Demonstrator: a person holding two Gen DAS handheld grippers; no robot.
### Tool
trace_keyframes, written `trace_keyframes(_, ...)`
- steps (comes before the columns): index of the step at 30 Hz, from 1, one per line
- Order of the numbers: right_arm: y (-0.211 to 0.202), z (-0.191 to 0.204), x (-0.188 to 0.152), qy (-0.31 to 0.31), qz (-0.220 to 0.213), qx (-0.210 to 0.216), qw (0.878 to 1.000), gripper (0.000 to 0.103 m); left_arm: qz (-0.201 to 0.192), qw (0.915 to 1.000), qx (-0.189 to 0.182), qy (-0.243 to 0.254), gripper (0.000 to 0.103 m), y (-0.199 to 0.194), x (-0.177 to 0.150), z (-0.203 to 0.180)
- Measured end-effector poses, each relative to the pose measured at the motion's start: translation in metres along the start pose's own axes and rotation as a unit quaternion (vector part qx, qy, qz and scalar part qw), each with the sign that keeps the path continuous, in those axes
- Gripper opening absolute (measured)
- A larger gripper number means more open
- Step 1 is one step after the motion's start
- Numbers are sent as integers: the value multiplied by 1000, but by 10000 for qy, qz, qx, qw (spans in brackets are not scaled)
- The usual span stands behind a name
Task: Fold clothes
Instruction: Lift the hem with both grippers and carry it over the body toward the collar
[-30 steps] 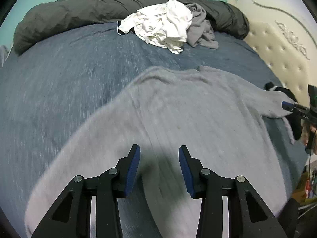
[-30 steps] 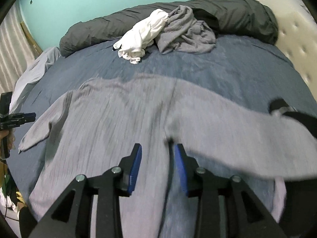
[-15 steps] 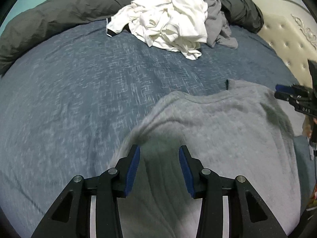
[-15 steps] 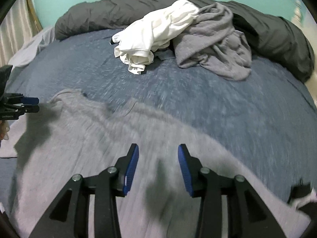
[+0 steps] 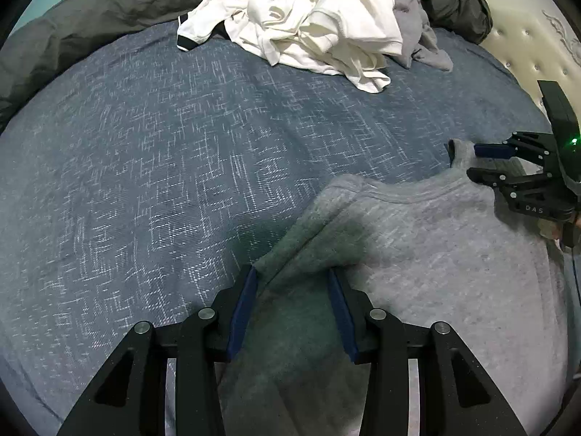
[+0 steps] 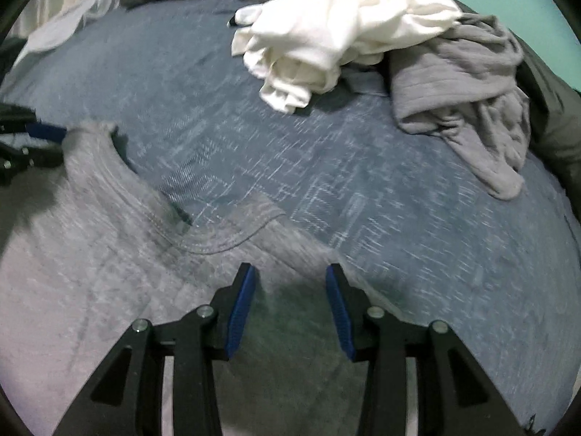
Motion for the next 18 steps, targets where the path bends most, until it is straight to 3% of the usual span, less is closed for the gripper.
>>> trace_keyframes(3,3,-3,2,-20,-44,100,9999,40,-61,10000,-33,6,40,3,-1,0)
trace_keyframes(5,3,-3,1,-16,-120,202,9997,23,-100,9999,-35,18,31,4,-2,-1)
trace_keyframes(6,2,-3,0,-27,-166,202,9997,20,-114,9999,-24,29,22,4,-3,-2)
trace_keyframes(8,0,-1,-1,-59,-260,158,9995,8,-154,9998,30,90,14,3,-4,-4)
trace_keyframes(18,-49,-28,3,264,-1069,-7,9939,4,-645,9974,314,35,7,-32,13,-2)
Point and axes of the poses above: each gripper's, at about its wrist camera, not at the fingertips, and y roughly the way its jaws point, z to its left, x to its top, the point moved 2 cm from there along y, roughly the way its jaws point, and after that the axes turned 4 degrees about x, right-handed, at the moved point
